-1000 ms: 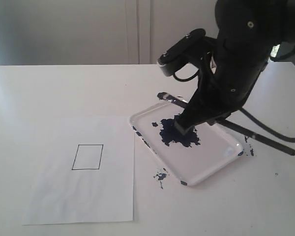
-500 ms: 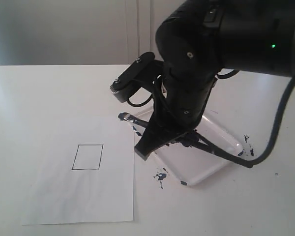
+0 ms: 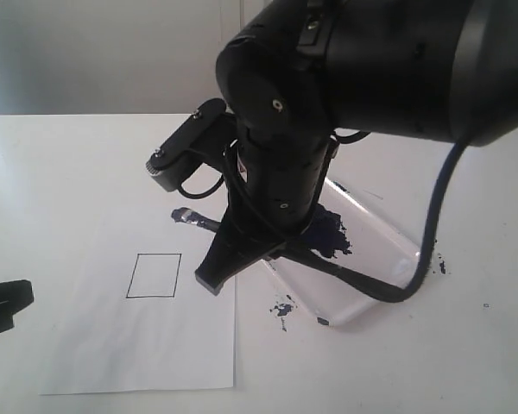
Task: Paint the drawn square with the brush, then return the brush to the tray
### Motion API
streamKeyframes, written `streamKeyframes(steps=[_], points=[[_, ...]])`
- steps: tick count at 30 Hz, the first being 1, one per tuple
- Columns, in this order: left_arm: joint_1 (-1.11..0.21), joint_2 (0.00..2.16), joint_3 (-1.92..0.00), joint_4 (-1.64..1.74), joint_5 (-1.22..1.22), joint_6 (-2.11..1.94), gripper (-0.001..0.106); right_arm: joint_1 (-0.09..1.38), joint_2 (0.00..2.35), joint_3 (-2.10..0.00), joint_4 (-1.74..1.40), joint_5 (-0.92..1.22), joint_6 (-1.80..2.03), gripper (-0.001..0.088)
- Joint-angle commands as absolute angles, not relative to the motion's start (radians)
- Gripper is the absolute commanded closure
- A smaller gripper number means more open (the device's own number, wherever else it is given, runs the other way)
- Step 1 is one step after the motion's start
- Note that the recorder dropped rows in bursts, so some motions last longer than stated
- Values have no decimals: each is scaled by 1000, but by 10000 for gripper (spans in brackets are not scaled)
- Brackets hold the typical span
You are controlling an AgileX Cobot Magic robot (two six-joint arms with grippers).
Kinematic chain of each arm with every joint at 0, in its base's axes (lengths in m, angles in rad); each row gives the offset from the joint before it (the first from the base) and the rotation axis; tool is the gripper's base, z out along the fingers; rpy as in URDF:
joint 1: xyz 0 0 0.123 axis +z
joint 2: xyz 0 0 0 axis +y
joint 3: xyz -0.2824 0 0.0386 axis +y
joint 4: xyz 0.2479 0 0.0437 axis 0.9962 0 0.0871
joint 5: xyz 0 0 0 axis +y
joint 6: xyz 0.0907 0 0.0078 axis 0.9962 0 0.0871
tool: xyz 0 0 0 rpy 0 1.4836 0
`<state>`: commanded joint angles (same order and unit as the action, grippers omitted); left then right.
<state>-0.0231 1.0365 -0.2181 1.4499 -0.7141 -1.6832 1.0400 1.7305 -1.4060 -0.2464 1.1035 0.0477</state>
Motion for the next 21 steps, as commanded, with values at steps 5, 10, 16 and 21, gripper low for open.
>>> streamKeyframes(steps=[5, 10, 16, 21], points=[[-23, 1161, -225, 1418, -721, -1633, 1053, 1040, 1758, -1406, -220, 1093, 29, 868], [-23, 1245, -234, 1414, -741, -1613, 1053, 1040, 1780, -1406, -214, 1091, 23, 868], [-23, 1326, -234, 1414, -705, -1618, 1053, 1051, 1796, -1406, -204, 1079, 8, 868], [-23, 1393, -234, 1414, -700, -1628, 1053, 1078, 1803, -1407, -185, 1039, 0, 868]])
